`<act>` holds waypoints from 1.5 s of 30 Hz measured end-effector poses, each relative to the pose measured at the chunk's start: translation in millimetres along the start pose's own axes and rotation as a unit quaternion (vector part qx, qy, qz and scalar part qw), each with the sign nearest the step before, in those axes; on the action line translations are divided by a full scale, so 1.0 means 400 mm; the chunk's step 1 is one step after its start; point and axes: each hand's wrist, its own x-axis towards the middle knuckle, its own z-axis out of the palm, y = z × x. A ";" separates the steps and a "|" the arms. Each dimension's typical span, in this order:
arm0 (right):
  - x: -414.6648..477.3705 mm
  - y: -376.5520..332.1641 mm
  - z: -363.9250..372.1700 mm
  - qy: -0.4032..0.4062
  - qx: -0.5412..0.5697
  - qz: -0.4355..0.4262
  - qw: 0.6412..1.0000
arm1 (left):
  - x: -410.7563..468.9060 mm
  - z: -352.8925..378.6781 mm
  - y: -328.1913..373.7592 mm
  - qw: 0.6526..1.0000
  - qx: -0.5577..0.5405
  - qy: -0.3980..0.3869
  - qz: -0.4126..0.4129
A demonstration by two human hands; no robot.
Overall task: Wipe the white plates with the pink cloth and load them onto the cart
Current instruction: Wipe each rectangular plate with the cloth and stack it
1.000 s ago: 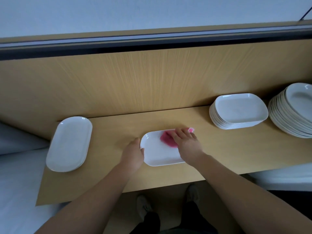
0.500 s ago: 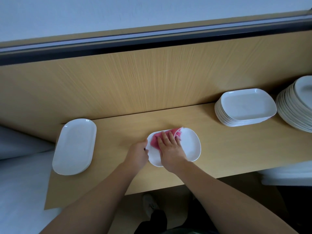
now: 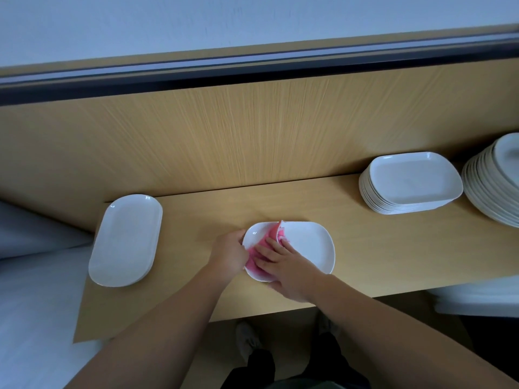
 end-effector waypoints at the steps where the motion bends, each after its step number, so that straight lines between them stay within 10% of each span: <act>1: -0.008 0.002 0.001 -0.006 0.009 -0.010 1.000 | -0.001 0.000 0.004 1.000 0.004 0.007 0.001; 10: -0.094 0.067 -0.021 -0.033 0.029 -0.040 0.998 | 0.010 0.007 -0.010 0.990 0.136 0.020 0.020; 17: -0.075 0.041 -0.046 -0.036 0.010 -0.040 0.999 | 0.013 0.022 -0.053 0.864 0.386 -0.013 0.323; 22: -0.067 0.018 -0.036 0.000 0.011 -0.011 1.000 | -0.001 0.024 -0.042 0.841 0.464 -0.103 0.259; 31: -0.048 -0.029 -0.003 -0.027 0.016 0.129 0.991 | -0.006 0.023 -0.051 0.837 0.433 -0.042 0.332; 45: -0.208 0.097 -0.006 -0.087 -0.062 0.119 0.987 | 0.008 0.030 -0.073 0.816 0.516 -0.115 0.233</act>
